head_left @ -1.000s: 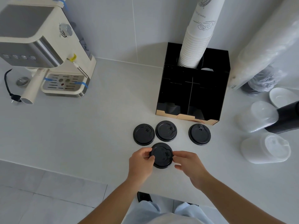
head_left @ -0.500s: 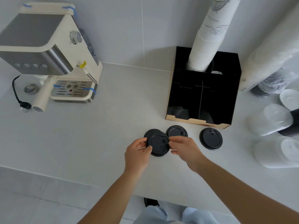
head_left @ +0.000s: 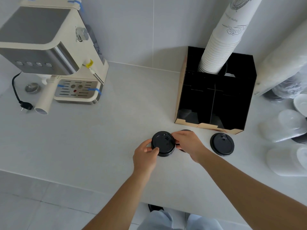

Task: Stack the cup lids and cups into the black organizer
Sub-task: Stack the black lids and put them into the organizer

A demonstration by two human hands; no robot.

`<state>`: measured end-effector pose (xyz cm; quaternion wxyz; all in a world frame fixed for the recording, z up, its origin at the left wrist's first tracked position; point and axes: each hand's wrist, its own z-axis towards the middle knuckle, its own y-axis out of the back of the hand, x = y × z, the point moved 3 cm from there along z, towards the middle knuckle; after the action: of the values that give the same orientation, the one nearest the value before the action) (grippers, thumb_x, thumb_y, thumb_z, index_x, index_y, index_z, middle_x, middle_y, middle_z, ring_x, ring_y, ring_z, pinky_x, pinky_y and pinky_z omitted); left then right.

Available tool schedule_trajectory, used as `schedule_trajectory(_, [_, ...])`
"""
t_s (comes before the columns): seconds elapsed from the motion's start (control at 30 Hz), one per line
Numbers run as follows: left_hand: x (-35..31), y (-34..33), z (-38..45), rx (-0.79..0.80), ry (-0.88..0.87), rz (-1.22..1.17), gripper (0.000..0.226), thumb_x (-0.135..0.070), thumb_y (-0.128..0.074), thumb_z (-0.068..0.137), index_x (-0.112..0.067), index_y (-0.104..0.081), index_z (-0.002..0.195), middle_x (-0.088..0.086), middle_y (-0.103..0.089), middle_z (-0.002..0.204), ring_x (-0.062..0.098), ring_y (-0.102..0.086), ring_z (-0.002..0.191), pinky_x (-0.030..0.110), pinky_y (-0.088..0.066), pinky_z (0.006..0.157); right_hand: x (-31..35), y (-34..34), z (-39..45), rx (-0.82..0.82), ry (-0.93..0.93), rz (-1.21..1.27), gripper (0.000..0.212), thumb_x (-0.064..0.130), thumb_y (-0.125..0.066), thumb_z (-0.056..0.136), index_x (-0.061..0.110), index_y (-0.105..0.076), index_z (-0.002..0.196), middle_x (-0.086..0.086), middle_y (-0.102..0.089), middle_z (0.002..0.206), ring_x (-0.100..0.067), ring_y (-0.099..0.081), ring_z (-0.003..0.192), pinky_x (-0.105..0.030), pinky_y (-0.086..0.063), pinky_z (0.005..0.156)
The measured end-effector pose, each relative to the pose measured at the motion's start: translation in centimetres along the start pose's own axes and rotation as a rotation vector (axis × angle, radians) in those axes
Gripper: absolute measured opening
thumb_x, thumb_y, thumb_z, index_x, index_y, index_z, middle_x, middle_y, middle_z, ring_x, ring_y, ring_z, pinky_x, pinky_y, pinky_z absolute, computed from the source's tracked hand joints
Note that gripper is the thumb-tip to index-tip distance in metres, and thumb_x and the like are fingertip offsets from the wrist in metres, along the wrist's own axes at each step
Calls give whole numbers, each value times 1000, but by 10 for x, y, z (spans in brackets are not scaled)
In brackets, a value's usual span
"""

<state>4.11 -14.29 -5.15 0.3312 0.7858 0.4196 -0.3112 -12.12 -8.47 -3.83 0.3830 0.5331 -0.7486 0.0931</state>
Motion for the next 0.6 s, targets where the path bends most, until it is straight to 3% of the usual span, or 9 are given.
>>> schedule_trajectory(0.07, [1, 1, 1, 2, 1, 18, 31, -20, -69, 81, -32, -67, 109, -1, -73, 88, 12, -66, 85, 29, -51, 80, 2, -2, 0, 2, -1, -11, 6, 25, -57, 77, 20, -59, 74, -7, -48, 76, -21, -42, 74, -37, -33, 72])
schedule_trajectory(0.3, [6, 3, 3, 17, -5, 45, 28, -16, -68, 81, -37, -63, 99, -3, -73, 86, 14, -66, 81, 30, -51, 76, 8, -6, -2, -15, -21, -137, 24, 28, -53, 86, 14, -47, 68, -7, -43, 74, -22, -41, 72, -35, -37, 69])
schedule_trajectory(0.47, [4, 5, 5, 16, -3, 51, 27, -14, -67, 82, -36, -63, 99, -4, -71, 84, 14, -66, 84, 28, -50, 77, 5, -9, 6, 20, -36, -172, 29, 42, -51, 83, 15, -58, 74, -4, -56, 80, -21, -53, 80, -41, -53, 89])
schedule_trajectory(0.6, [3, 8, 6, 11, 15, 26, 28, -13, -67, 82, -32, -66, 102, -7, -69, 81, 17, -66, 85, 35, -54, 83, 2, -9, 7, 60, -52, -15, 21, 28, -55, 92, 11, -61, 82, -7, -60, 84, -19, -57, 77, -30, -50, 75])
